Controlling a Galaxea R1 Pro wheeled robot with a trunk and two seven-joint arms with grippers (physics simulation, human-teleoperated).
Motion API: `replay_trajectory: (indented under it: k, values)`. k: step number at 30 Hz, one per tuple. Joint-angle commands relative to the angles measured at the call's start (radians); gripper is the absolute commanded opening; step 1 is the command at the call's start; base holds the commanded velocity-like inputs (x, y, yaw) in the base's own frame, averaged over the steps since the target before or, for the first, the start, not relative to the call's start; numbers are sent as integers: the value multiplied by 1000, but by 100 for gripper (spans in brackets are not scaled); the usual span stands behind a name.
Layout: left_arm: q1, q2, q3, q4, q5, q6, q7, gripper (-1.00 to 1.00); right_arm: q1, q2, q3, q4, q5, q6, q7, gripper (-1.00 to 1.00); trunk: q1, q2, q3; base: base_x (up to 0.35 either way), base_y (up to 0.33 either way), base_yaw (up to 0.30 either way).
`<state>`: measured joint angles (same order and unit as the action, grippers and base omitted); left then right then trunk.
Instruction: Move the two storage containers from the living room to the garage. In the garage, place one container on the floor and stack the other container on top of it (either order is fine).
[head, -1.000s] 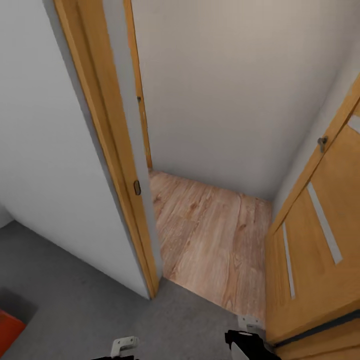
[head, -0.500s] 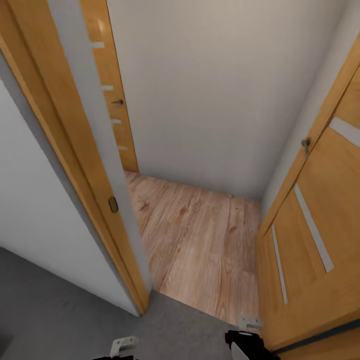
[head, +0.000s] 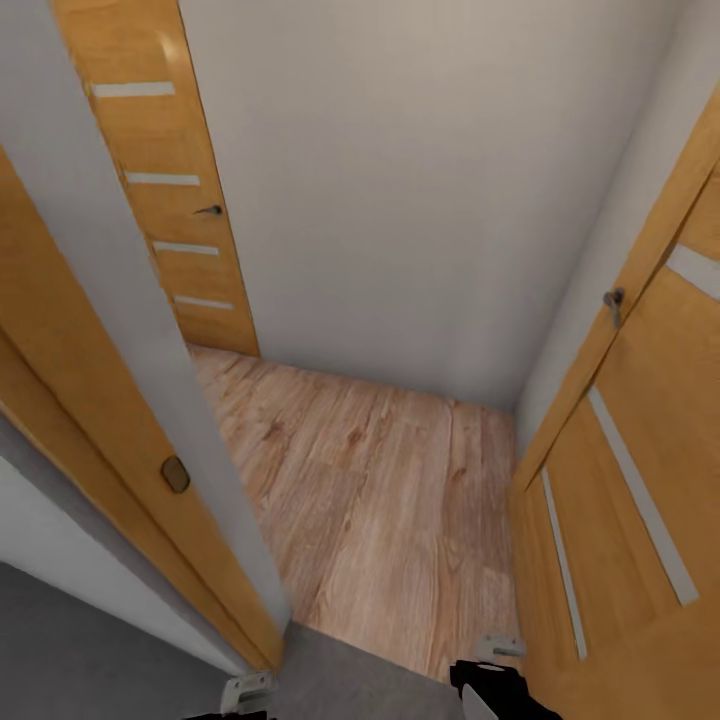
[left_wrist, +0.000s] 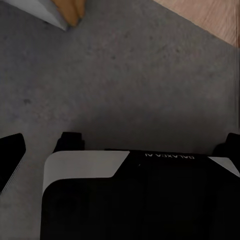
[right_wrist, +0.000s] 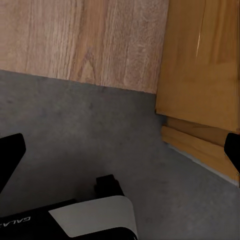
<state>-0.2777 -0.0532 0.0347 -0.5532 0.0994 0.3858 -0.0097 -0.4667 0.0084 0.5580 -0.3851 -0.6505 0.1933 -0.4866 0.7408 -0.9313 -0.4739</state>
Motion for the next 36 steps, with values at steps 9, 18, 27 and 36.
replay_trajectory:
  k: [9, 18, 27, 36]
  values:
    - [0, 0, 4, -2, 10, 7, -1, 100, -1, -1, 8, -2, -5, 6, -7, 100, 1, -1, 3, 63, 0, -266]
    - [0, 0, 4, -2, 10, 7, -1, 100, -1, -1, 8, -2, -5, 6, -7, 100, 1, -1, 3, 3, 0, -269]
    - [0, 0, 4, -2, 10, 7, -1, 100, -1, -1, 8, -2, -5, 6, -7, 100, 1, -1, 3, 227, 0, -126]
    - [0, 0, 4, -2, 10, 7, -1, 100, -1, -1, 8, -2, -5, 6, -7, 100, 1, -1, 3, 330, 0, -13]
